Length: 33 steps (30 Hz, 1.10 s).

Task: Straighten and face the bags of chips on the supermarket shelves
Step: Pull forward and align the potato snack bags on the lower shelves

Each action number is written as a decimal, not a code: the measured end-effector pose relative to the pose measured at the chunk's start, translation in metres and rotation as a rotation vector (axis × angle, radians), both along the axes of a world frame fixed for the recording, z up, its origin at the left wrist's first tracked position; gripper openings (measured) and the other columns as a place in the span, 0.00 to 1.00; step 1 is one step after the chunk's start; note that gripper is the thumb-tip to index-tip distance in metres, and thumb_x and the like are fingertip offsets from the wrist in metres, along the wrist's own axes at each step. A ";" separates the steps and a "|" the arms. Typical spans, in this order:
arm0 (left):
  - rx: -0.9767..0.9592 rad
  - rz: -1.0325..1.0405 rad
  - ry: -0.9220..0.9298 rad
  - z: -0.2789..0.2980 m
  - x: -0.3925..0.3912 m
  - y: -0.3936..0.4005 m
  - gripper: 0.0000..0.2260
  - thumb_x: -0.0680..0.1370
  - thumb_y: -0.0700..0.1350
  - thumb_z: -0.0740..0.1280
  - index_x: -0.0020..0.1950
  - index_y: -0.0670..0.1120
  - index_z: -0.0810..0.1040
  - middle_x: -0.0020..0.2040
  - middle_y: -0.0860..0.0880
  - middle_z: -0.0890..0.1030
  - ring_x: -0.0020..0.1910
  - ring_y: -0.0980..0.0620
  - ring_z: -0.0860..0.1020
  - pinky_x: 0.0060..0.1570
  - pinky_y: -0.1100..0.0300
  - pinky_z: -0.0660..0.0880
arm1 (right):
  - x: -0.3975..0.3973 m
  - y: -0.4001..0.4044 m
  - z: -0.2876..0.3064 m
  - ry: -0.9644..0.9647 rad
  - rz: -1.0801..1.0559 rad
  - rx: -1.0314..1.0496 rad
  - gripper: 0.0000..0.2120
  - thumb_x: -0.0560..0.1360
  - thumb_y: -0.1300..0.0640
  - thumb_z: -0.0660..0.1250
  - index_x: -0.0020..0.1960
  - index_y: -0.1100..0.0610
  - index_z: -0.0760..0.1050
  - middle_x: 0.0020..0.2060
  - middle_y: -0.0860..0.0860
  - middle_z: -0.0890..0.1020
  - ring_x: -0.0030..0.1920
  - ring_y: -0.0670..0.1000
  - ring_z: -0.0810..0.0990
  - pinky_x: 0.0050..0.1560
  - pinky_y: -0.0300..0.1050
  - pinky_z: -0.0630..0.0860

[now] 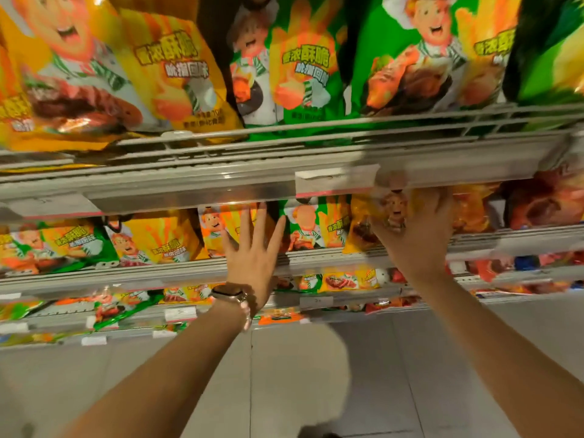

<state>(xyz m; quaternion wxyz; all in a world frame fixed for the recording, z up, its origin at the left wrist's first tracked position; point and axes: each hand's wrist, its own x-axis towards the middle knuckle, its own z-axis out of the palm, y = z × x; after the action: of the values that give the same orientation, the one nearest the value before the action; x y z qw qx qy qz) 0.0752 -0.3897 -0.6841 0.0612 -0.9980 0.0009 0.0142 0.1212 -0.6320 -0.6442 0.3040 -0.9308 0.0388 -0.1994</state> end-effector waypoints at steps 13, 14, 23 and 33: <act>-0.629 0.311 -0.630 0.007 -0.005 0.001 0.43 0.66 0.53 0.78 0.71 0.33 0.62 0.70 0.29 0.62 0.69 0.29 0.62 0.64 0.33 0.64 | 0.018 -0.016 -0.021 0.065 0.070 0.357 0.32 0.65 0.51 0.78 0.61 0.63 0.70 0.50 0.52 0.78 0.50 0.51 0.76 0.49 0.40 0.69; -0.673 0.389 -0.621 0.009 -0.002 0.002 0.45 0.66 0.53 0.78 0.72 0.32 0.61 0.71 0.30 0.61 0.71 0.30 0.61 0.67 0.36 0.63 | 0.018 -0.016 -0.022 0.064 0.083 0.371 0.30 0.65 0.52 0.78 0.61 0.62 0.70 0.50 0.51 0.78 0.51 0.51 0.76 0.50 0.41 0.69; -0.960 0.635 -0.529 0.006 0.018 0.015 0.56 0.60 0.54 0.82 0.77 0.41 0.52 0.70 0.39 0.65 0.70 0.42 0.62 0.69 0.47 0.63 | 0.017 -0.024 -0.023 0.086 0.183 0.472 0.14 0.70 0.60 0.74 0.52 0.56 0.73 0.46 0.56 0.81 0.46 0.53 0.78 0.46 0.41 0.72; -1.065 0.554 -0.660 0.028 0.006 0.007 0.53 0.60 0.55 0.81 0.75 0.43 0.55 0.70 0.45 0.66 0.70 0.46 0.64 0.68 0.57 0.62 | 0.009 -0.017 -0.010 -0.022 0.183 0.624 0.15 0.72 0.57 0.72 0.55 0.63 0.75 0.46 0.54 0.82 0.48 0.54 0.82 0.52 0.49 0.78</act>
<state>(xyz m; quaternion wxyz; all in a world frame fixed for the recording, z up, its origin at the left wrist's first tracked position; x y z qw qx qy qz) 0.0813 -0.3825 -0.6563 -0.4468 -0.8075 -0.2663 -0.2781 0.1306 -0.6489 -0.6538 0.5916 -0.7901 0.0108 -0.1600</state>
